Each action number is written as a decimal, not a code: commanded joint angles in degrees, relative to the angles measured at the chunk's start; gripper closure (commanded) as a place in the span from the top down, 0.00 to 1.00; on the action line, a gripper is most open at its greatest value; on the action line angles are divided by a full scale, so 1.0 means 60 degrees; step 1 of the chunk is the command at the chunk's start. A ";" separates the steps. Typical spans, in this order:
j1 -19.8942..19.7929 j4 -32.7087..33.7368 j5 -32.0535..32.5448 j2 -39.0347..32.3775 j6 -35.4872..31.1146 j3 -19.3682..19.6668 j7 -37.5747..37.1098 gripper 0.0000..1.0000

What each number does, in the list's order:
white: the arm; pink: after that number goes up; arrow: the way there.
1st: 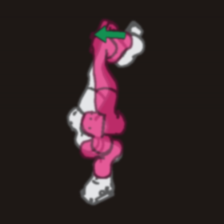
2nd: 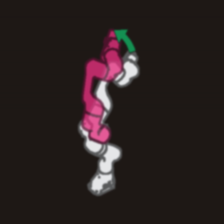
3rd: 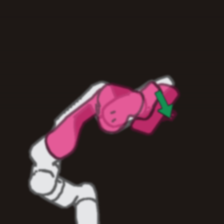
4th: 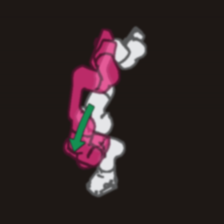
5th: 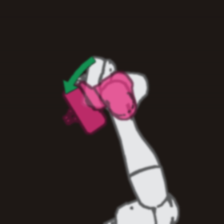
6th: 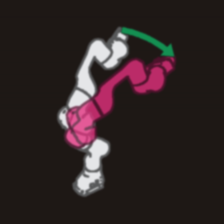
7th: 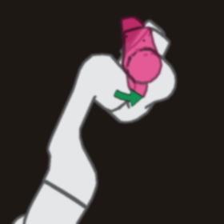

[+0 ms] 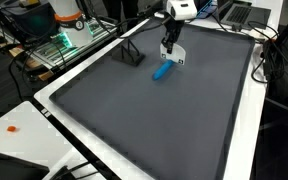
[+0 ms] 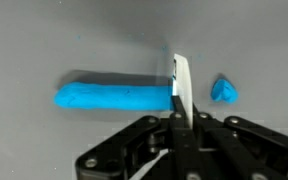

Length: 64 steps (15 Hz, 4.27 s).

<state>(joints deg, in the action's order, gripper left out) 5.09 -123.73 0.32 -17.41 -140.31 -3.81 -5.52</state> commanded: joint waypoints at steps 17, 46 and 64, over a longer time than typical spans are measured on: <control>0.0212 0.0155 0.0143 -0.0485 0.1284 -0.0216 0.0233 0.01; -0.0334 0.0484 -0.0334 0.0090 0.1399 0.0144 0.0607 0.01; -0.0415 0.0602 -0.0134 -0.0863 0.0682 0.0193 0.1225 0.01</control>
<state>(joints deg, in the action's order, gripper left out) 3.01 -120.08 -0.92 -20.08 -134.69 -2.82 0.66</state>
